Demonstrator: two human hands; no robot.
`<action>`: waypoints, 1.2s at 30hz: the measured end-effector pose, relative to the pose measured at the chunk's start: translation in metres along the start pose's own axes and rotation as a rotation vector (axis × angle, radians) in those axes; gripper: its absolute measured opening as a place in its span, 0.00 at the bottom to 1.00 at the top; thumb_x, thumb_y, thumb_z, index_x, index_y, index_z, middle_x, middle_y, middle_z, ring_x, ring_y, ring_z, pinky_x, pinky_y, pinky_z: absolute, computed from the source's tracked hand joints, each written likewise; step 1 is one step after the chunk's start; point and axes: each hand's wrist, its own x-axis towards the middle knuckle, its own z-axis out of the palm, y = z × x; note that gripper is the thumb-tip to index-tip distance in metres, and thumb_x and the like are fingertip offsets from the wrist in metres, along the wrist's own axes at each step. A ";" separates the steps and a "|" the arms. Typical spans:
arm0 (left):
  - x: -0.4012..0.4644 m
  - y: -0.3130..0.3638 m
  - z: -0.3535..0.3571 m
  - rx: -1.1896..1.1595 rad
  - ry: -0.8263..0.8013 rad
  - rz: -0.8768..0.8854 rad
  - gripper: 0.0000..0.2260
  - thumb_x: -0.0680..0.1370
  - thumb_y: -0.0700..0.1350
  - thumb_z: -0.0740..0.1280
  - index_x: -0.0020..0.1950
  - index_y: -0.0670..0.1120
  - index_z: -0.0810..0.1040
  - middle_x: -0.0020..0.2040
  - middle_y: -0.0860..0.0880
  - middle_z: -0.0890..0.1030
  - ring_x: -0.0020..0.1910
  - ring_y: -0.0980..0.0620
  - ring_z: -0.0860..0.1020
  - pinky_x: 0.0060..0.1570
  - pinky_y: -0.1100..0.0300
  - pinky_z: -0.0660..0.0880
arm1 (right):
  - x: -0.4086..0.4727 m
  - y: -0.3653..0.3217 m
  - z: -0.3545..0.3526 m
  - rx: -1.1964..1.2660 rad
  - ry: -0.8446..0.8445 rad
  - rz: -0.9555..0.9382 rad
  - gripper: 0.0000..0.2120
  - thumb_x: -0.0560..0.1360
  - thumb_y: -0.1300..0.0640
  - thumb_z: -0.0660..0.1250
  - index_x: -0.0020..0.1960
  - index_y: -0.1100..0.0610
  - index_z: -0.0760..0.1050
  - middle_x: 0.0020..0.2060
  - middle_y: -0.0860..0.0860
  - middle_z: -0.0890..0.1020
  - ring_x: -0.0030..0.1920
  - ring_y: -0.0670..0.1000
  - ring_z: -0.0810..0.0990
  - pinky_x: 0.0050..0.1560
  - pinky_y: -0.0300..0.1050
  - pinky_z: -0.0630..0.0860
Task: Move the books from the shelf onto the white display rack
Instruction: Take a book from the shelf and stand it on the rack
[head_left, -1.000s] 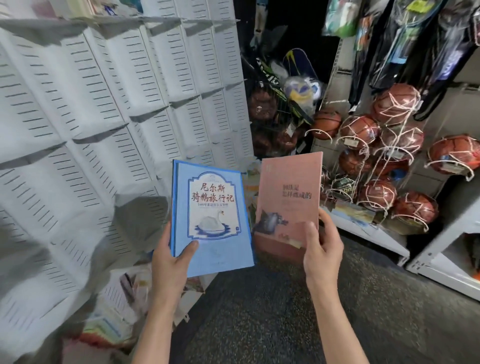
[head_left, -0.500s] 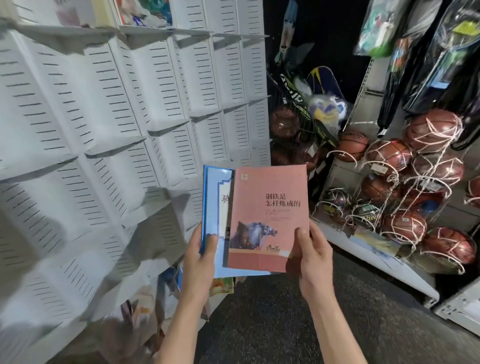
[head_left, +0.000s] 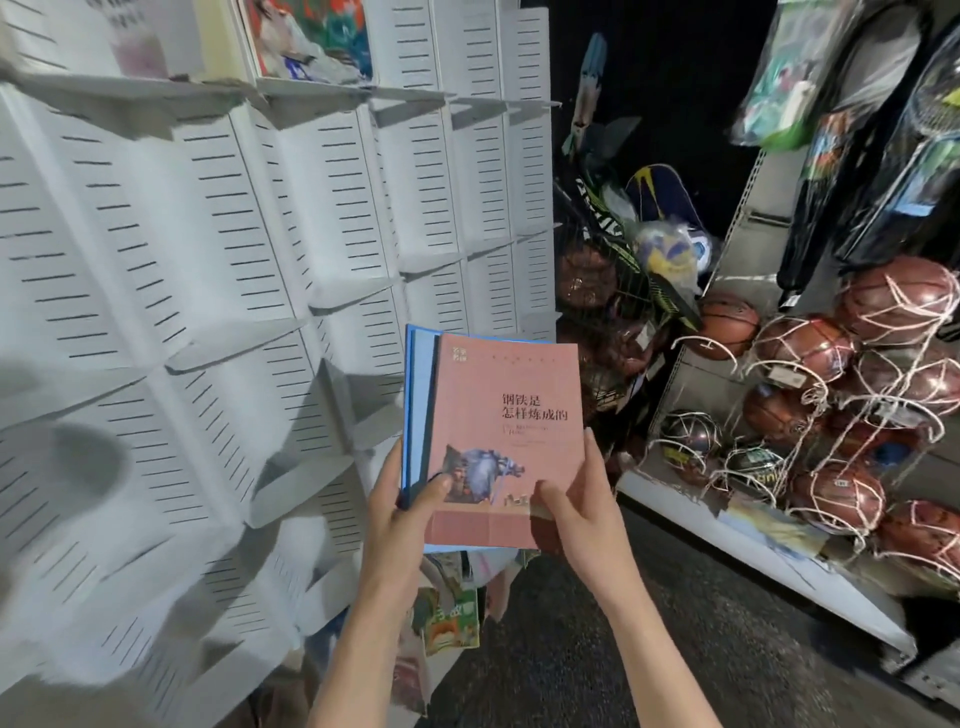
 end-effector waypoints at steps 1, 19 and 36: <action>0.005 0.000 -0.002 -0.017 0.025 0.002 0.23 0.78 0.36 0.69 0.61 0.64 0.74 0.51 0.68 0.82 0.52 0.68 0.79 0.54 0.62 0.73 | 0.005 -0.001 0.003 -0.066 -0.017 -0.024 0.33 0.80 0.60 0.65 0.74 0.36 0.53 0.72 0.36 0.66 0.71 0.36 0.65 0.67 0.35 0.65; 0.095 0.055 -0.006 0.528 0.200 0.393 0.37 0.75 0.61 0.65 0.81 0.61 0.52 0.78 0.62 0.61 0.76 0.61 0.61 0.74 0.52 0.64 | 0.146 -0.026 0.046 -0.018 0.006 -0.336 0.33 0.76 0.57 0.72 0.74 0.42 0.61 0.74 0.40 0.67 0.73 0.34 0.63 0.72 0.34 0.61; 0.300 0.109 0.153 0.661 0.586 0.723 0.33 0.74 0.50 0.69 0.76 0.59 0.61 0.75 0.53 0.66 0.69 0.64 0.66 0.62 0.80 0.60 | 0.426 -0.053 -0.028 -0.024 -0.088 -0.688 0.38 0.72 0.47 0.68 0.78 0.52 0.60 0.76 0.42 0.59 0.71 0.26 0.52 0.66 0.20 0.52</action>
